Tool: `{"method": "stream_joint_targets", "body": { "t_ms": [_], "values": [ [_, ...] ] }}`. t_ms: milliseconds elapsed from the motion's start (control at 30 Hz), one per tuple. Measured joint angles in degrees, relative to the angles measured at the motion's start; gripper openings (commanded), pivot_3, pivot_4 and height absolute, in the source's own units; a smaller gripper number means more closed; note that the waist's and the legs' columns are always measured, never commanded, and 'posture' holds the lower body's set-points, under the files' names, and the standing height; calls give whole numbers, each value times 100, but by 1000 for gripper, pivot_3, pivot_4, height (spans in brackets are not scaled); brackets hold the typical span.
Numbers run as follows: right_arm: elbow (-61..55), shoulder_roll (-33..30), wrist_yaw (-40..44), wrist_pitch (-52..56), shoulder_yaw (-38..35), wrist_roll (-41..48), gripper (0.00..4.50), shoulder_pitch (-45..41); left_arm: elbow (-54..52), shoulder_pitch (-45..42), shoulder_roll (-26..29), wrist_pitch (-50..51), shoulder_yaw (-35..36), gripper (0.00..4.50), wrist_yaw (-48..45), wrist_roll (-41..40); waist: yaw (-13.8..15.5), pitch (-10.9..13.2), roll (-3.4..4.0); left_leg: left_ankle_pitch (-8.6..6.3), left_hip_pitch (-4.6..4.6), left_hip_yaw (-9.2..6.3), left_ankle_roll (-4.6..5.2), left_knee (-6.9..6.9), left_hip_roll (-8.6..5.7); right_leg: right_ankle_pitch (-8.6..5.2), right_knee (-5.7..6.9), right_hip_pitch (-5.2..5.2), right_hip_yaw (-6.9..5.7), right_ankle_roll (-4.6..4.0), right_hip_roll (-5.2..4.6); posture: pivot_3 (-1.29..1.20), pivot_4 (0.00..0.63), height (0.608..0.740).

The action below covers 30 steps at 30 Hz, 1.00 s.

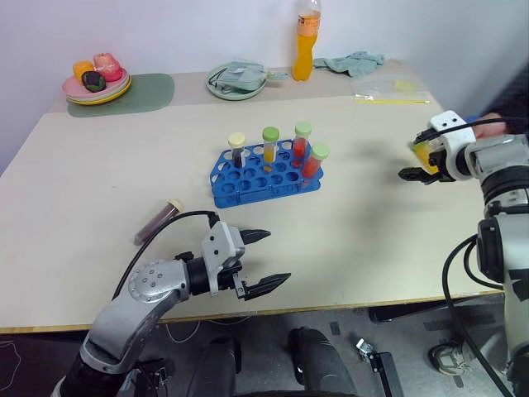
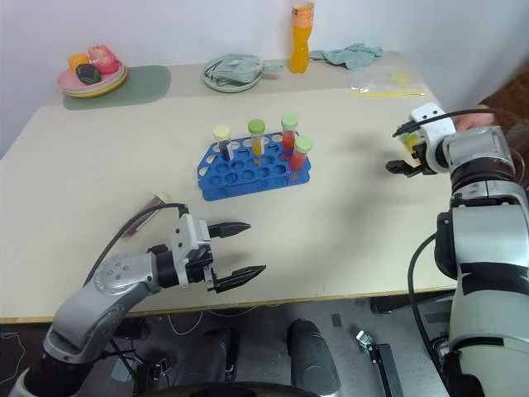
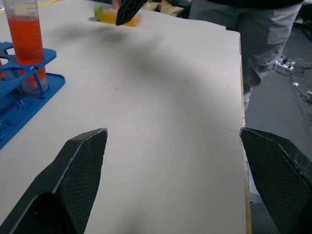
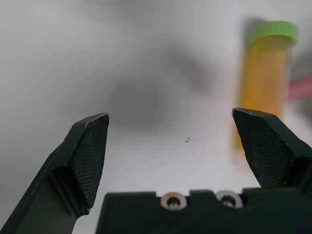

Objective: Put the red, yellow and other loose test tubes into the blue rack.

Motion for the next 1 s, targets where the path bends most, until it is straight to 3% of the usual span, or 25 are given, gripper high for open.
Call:
{"method": "stream_joint_targets", "body": {
  "t_ms": [300,500,1000],
  "values": [
    [-37,19,50,91,-79,75,4469,21,28,-106,-16,-4,-10,4500,-24,1,0,0,1,0,0,0,0,0,0,0,0,0,0,0,0,0,150,740],
    [-99,233,704,728,-238,350,4469,19,31,-104,-19,-6,-9,4500,-22,1,-8,-1,2,0,1,0,0,0,0,0,3,0,0,0,1,0,150,740],
    [-698,763,1080,857,188,262,4469,181,31,-121,-44,24,-8,4500,5,-1,-1,-1,3,0,0,-1,0,3,0,0,3,0,-1,0,1,0,150,740]
  ]
}}
